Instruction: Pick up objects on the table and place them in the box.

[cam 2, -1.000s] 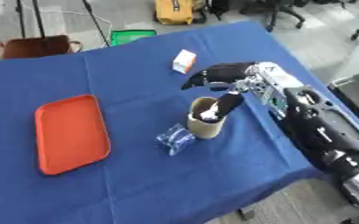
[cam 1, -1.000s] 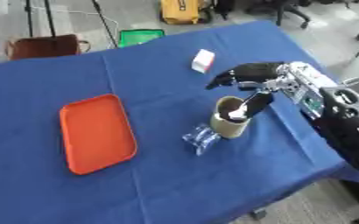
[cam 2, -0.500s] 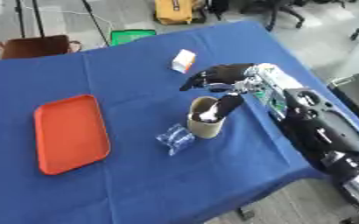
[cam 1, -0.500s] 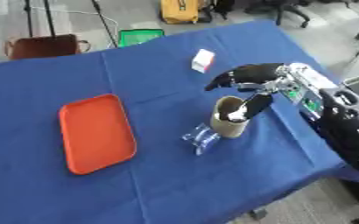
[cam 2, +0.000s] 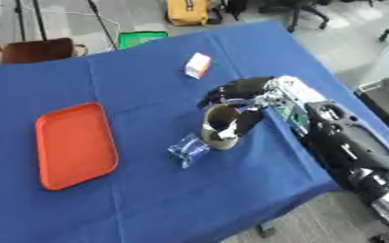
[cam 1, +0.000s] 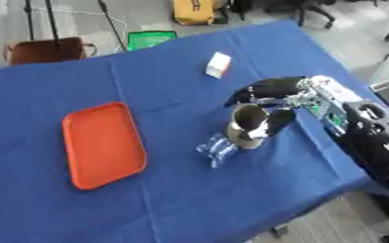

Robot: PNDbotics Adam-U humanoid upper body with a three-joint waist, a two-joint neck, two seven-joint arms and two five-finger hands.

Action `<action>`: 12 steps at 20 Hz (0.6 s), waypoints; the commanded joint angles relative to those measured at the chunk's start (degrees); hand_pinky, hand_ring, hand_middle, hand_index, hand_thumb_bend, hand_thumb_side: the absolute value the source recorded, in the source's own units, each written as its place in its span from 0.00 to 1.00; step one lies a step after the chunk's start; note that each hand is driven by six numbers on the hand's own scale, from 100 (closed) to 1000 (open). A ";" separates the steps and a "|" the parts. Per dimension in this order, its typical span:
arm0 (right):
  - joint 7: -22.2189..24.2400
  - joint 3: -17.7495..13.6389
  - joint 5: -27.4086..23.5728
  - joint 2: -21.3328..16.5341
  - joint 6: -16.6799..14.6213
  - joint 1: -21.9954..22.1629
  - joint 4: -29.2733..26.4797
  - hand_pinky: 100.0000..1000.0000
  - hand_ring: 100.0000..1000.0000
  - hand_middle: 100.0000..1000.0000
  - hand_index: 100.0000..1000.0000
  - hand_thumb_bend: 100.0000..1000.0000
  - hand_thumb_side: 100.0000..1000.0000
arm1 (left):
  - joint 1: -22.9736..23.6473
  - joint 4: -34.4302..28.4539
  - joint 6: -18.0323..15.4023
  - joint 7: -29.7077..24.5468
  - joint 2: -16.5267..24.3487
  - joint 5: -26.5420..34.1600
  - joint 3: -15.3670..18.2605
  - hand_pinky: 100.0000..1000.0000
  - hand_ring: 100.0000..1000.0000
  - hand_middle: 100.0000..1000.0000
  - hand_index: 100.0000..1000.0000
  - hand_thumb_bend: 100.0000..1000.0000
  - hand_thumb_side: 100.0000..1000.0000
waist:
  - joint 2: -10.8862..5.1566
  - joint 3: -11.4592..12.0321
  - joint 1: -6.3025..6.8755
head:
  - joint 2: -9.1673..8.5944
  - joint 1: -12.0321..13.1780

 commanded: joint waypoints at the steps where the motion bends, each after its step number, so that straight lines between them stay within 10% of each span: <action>1: 0.88 -0.40 1.05 -1.39 -1.33 -0.55 0.07 0.86 0.86 0.87 0.98 0.37 0.79 | -0.45 -0.61 -0.04 -0.11 0.99 -0.02 0.16 0.72 0.75 0.74 0.88 0.29 1.00 | -0.62 -0.11 0.11 | 0.25 -0.15; 12: -0.86 -0.86 4.85 -0.18 -1.11 -0.23 0.94 0.84 0.84 0.86 0.98 0.35 0.72 | -0.53 -0.65 0.01 -0.25 0.73 0.00 0.06 0.72 0.75 0.74 0.89 0.29 1.00 | -0.39 -0.12 0.46 | 0.25 -0.33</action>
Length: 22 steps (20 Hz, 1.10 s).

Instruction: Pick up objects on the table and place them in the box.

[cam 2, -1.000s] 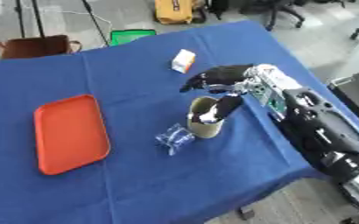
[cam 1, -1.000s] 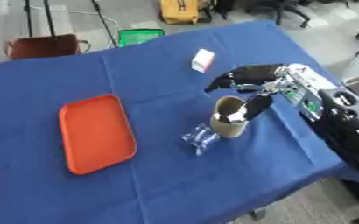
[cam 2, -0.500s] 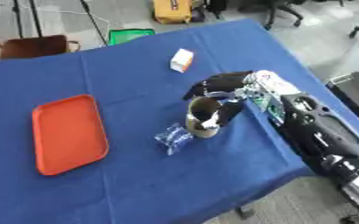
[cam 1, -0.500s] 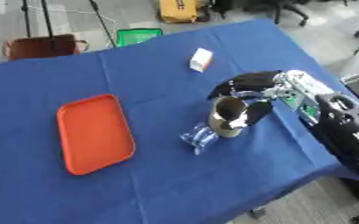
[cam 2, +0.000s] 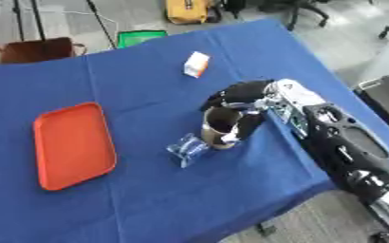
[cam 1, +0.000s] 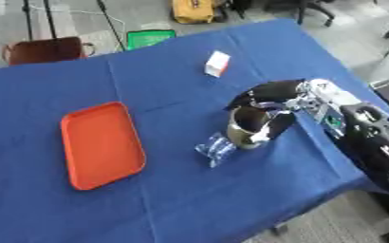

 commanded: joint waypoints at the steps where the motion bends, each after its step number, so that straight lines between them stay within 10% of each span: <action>1: 0.00 -0.42 1.94 -0.69 -0.56 -0.65 0.29 0.80 0.83 0.86 0.98 0.35 0.67 | -0.53 -0.65 0.00 -0.21 0.76 -0.01 0.16 0.72 0.75 0.74 0.89 0.29 1.00 | -0.51 -0.07 0.18 | 0.25 -0.27; 6: -0.09 -0.28 3.82 0.01 -0.50 -0.63 0.80 0.73 0.80 0.84 0.97 0.30 0.52 | -0.59 -0.68 0.01 -0.23 0.71 0.04 0.15 0.72 0.75 0.74 0.89 0.29 1.00 | -0.44 -0.03 0.32 | 0.25 -0.40; 11: 0.18 -0.40 5.41 0.51 0.36 -0.56 1.47 0.45 0.64 0.82 0.95 0.05 0.00 | -0.63 -0.73 0.01 -0.25 0.64 0.09 0.16 0.72 0.76 0.75 0.89 0.28 1.00 | -0.39 -0.04 0.47 | 0.25 -0.47; 22: -6.25 -1.60 5.52 1.15 3.46 -0.21 2.59 0.03 0.32 0.66 0.86 0.00 0.00 | -0.68 -0.75 0.07 -0.38 0.42 0.13 0.16 0.72 0.76 0.75 0.89 0.28 1.00 | -0.23 -0.03 0.75 | 0.25 -0.53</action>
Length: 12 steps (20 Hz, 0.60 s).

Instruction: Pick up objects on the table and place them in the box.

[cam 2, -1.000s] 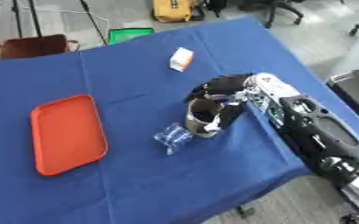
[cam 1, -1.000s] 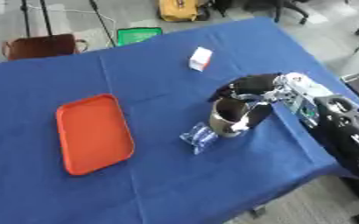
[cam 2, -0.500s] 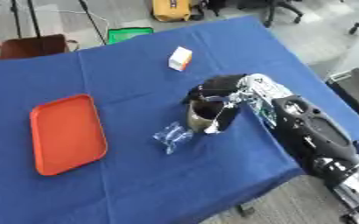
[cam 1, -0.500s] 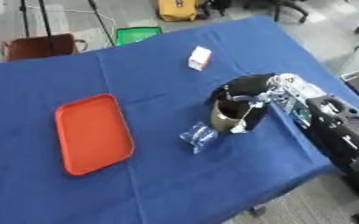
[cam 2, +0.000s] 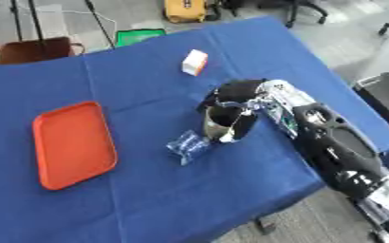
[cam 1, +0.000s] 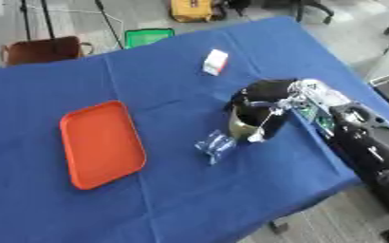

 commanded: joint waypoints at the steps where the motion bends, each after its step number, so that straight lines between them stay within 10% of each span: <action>1: -1.99 -0.28 0.90 -0.83 0.55 0.01 1.18 0.03 0.32 0.66 0.86 0.00 0.00 | -0.57 -0.76 -0.06 -0.22 0.91 0.13 0.18 0.72 0.76 0.75 0.89 0.28 1.00 | -0.41 -0.02 0.12 | 0.25 -0.08; 12: -4.05 -2.93 -5.28 0.87 3.12 -3.60 -2.32 0.00 0.27 0.63 0.85 0.00 0.00 | -0.59 -0.75 -0.05 -0.34 0.79 0.25 0.19 0.72 0.76 0.75 0.89 0.28 1.00 | -0.47 0.08 0.24 | 0.25 -0.13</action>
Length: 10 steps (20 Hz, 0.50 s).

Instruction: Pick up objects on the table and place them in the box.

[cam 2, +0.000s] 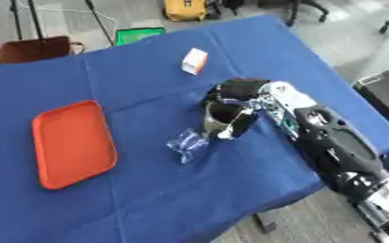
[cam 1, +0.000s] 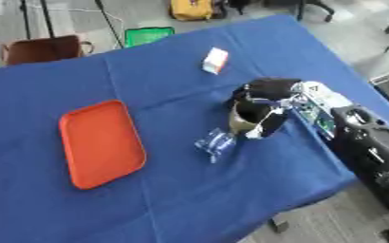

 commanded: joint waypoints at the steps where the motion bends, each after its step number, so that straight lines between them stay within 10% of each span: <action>1: 0.18 -1.88 -3.43 0.15 1.76 -3.19 -2.34 0.00 0.27 0.63 0.85 0.00 0.00 | -0.52 -0.74 -0.10 -0.25 0.76 0.21 0.19 0.72 0.76 0.75 0.89 0.28 1.00 | -0.68 0.05 -0.11 | 0.25 -0.11; 10: 1.68 -4.10 -7.10 5.15 6.39 -10.26 -7.13 0.00 0.27 0.64 0.86 0.00 0.00 | -0.61 -0.72 -0.14 -0.39 0.40 0.39 0.12 0.72 0.76 0.75 0.89 0.28 1.00 | -0.79 0.27 0.30 | 0.25 -0.17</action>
